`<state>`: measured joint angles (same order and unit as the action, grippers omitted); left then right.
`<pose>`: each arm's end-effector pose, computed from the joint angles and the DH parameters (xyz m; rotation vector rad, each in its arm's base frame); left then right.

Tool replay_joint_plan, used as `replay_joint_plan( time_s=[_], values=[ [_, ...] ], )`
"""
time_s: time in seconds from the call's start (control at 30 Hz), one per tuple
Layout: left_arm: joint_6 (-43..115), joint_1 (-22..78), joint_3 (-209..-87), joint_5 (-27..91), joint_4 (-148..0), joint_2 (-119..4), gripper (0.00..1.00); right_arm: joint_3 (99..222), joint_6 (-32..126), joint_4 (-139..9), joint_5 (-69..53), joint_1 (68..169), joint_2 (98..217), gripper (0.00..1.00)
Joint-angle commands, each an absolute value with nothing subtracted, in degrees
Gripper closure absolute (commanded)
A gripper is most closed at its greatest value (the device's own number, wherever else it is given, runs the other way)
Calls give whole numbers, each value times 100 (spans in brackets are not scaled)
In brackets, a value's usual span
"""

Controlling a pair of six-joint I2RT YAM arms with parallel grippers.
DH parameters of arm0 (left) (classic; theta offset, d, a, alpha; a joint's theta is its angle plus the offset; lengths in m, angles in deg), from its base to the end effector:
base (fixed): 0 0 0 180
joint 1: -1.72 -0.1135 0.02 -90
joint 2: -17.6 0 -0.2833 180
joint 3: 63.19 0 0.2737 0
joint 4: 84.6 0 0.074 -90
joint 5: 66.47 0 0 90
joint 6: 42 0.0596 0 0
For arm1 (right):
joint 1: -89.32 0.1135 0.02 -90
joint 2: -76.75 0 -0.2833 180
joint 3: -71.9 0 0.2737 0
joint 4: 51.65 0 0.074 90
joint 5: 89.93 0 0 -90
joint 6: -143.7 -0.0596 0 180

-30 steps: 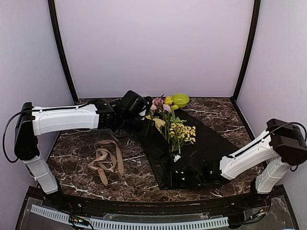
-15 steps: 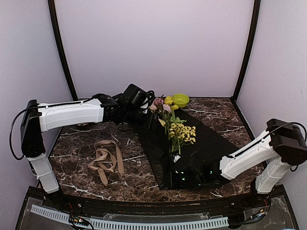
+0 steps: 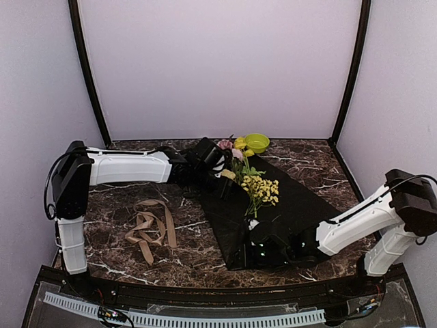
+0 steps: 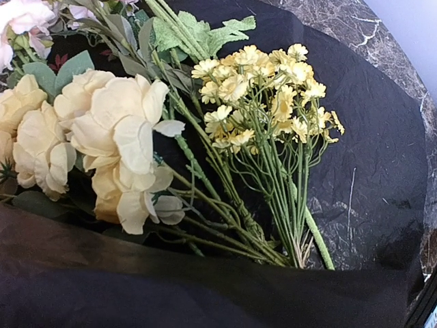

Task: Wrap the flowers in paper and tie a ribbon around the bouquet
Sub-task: Fold the 1/4-folded wrapping paper at the center of the board.

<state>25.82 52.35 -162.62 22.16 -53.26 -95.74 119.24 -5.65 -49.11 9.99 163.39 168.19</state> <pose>0.3132 -0.3794 0.2130 0.5876 2.3669 -0.5724 0.0985 0.3078 0.1182 -0.2230 2.4863 0.9450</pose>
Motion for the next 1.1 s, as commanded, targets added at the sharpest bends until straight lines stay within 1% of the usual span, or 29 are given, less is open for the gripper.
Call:
replay_joint_plan(
  time_s=[0.0, 0.1, 0.23, 0.3, 0.47, 0.53, 0.6, 0.77, 1.07],
  values=[
    [2557, 5234, -16217, 2345, -5578, -9660, 40, 11865, -641, -5006, 1365, 16278, 16434, 74],
    [2560, 5235, -16225, 2364, -5609, -9753, 41, 11850, -626, -5108, 1541, 16191, 16279, 70],
    [2576, 5234, -16229, 2373, -5611, -9831, 41, 11839, -563, -5274, 1654, 16015, 16177, 71],
    [2600, 5234, -16230, 2367, -5603, -9841, 40, 11790, -555, -5294, 1667, 15931, 16157, 75],
    [2722, 5234, -16335, 2326, -5525, -9832, 41, 11654, -528, -5195, 1559, 15807, 16156, 92],
    [2865, 5234, -16454, 2215, -5423, -9832, 40, 11582, -534, -5124, 1495, 15786, 16149, 97],
    [3085, 5206, -16644, 1964, -5237, -9828, 40, 11478, -576, -5018, 1425, 15779, 16120, 100],
    [3382, 4922, -17033, 1532, -4816, -9816, 39, 11171, -657, -4788, 1275, 15761, 15916, 100],
    [3796, 4406, -17291, 1562, -5099, -10111, 39, 11138, -513, -4823, 970, 15761, 15784, 100]
  ],
)
